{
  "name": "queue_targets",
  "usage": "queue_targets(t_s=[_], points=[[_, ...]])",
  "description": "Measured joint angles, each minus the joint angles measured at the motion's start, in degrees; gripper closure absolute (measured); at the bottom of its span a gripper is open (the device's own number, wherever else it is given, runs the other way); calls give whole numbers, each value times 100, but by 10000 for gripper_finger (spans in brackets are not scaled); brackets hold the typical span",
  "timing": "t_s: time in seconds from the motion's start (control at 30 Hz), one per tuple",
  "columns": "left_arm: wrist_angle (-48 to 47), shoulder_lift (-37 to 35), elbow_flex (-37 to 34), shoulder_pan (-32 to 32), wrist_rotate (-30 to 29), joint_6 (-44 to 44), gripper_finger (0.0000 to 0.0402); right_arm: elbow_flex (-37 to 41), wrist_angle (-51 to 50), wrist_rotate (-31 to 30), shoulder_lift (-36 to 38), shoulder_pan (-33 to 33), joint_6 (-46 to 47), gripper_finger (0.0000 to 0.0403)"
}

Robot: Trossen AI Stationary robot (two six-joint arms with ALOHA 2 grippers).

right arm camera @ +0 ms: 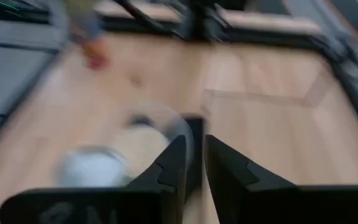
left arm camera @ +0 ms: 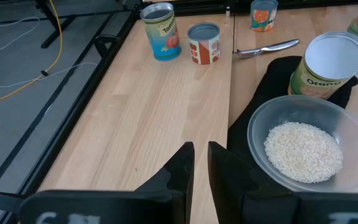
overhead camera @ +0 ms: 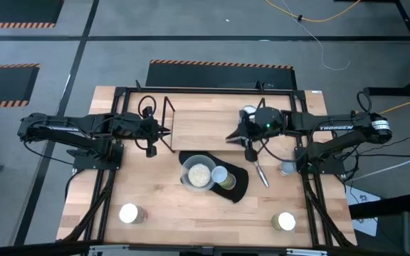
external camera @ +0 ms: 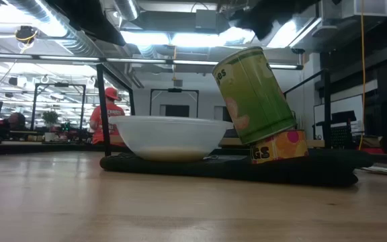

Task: Pick and place cans onto a shelf
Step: Put the large canned orange on the shelf

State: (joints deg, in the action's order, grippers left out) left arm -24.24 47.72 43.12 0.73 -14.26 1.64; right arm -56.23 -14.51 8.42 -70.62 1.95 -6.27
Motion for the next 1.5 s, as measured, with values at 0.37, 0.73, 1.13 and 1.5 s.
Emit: queue_targets(t_s=[0.37,0.73,1.13,1.5], points=[[-18,0,0,-1,46,-10,361,0,940,823,-647,-789,-173,340],[-10,0,0,0,46,-13,361,1,1011,821,-792,-899,598,285],[-7,0,1,0,44,-23,361,0,720,1224,-792,-948,-45,168],[-7,0,1,-1,44,-23,361,0,381,1231,-1247,-972,-619,167]])
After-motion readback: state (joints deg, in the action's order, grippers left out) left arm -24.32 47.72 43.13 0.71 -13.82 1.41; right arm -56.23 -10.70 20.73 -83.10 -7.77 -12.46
